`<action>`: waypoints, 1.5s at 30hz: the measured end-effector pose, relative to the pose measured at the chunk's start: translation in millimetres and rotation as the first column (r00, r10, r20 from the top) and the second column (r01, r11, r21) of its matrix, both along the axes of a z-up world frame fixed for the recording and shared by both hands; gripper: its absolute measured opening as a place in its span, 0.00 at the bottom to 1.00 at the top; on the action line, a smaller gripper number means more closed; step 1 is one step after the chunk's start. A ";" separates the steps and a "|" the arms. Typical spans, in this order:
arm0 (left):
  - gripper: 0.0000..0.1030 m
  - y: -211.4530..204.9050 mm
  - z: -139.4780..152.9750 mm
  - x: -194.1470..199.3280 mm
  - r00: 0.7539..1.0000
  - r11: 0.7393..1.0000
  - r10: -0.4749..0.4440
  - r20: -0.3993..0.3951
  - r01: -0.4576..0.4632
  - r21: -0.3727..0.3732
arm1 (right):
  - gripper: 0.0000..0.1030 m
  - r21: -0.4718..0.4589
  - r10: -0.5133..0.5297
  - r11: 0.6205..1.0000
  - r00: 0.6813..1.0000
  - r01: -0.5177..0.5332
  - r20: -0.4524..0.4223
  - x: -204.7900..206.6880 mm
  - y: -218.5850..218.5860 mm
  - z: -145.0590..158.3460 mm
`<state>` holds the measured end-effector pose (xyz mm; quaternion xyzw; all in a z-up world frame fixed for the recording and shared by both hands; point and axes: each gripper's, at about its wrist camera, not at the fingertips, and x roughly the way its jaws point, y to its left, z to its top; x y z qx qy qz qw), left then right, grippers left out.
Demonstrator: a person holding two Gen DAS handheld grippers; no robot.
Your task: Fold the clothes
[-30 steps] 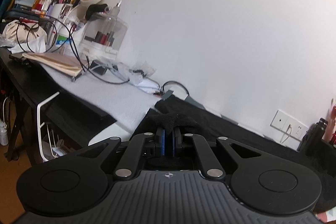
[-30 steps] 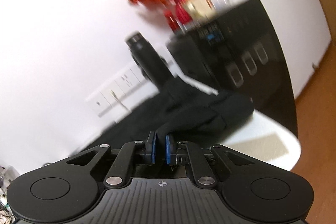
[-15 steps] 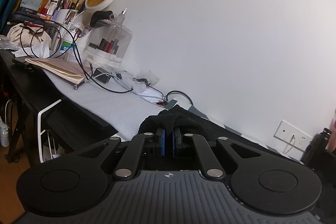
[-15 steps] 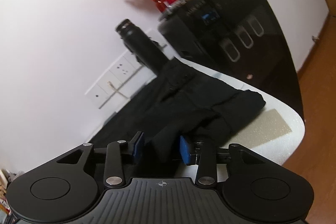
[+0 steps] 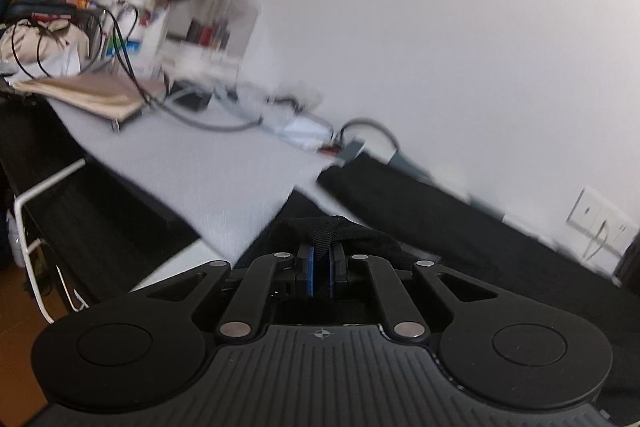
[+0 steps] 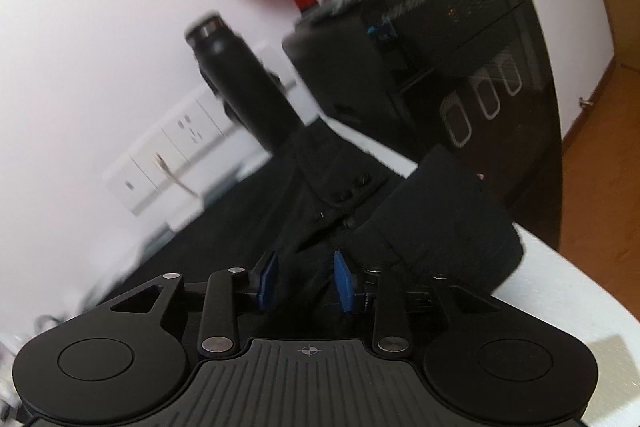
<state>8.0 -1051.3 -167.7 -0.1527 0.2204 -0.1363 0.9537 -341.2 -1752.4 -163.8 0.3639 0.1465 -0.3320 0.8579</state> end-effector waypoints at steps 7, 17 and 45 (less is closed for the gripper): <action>0.32 8.1 2.3 -8.9 0.998 0.999 -0.050 -0.029 0.050 0.008 | 0.66 -0.031 0.032 0.999 0.999 -0.031 0.029 -0.3 15.7 6.8; 0.52 20.9 47.8 -42.2 0.990 0.990 -0.137 0.041 0.139 -0.032 | 0.70 -0.066 0.130 0.990 0.991 -0.127 0.038 -33.8 36.7 28.4; 0.00 -45.3 5.5 -29.8 0.979 0.979 -0.198 -0.054 0.194 -0.064 | 0.10 -0.198 0.220 0.949 0.966 -0.244 -0.137 -21.8 82.0 2.6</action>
